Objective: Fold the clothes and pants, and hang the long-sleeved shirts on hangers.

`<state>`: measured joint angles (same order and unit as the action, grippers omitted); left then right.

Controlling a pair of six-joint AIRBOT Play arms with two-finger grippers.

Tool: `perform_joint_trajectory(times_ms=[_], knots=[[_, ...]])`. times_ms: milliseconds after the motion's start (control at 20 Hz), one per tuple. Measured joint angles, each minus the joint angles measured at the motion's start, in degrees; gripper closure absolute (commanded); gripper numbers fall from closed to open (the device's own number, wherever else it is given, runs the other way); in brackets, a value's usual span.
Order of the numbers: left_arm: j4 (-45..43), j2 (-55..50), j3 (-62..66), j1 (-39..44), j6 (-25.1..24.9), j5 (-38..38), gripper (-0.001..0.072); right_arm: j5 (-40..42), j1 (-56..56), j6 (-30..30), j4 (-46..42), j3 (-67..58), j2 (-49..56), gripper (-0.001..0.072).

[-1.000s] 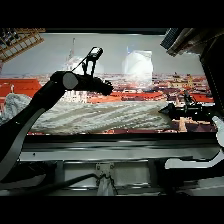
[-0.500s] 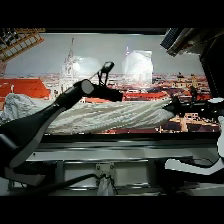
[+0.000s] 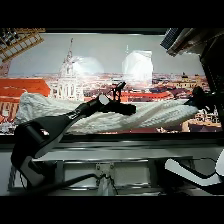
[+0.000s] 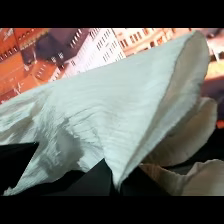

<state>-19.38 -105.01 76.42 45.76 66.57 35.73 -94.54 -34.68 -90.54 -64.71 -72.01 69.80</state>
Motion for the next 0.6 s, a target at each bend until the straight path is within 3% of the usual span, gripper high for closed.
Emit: perform_joint_trajectory(times_ms=[250,600], knots=[[6.49,-3.06,2.38,4.22,-2.51,1.09,0.0690,-7.82,0.04,-4.52,-2.23,-9.09,-0.50,0.0692],[14.53,-6.80,5.73,7.85,-3.63,1.57,0.0690,-10.49,0.04,-8.17,-2.38,-15.04,-1.99,0.0692]])
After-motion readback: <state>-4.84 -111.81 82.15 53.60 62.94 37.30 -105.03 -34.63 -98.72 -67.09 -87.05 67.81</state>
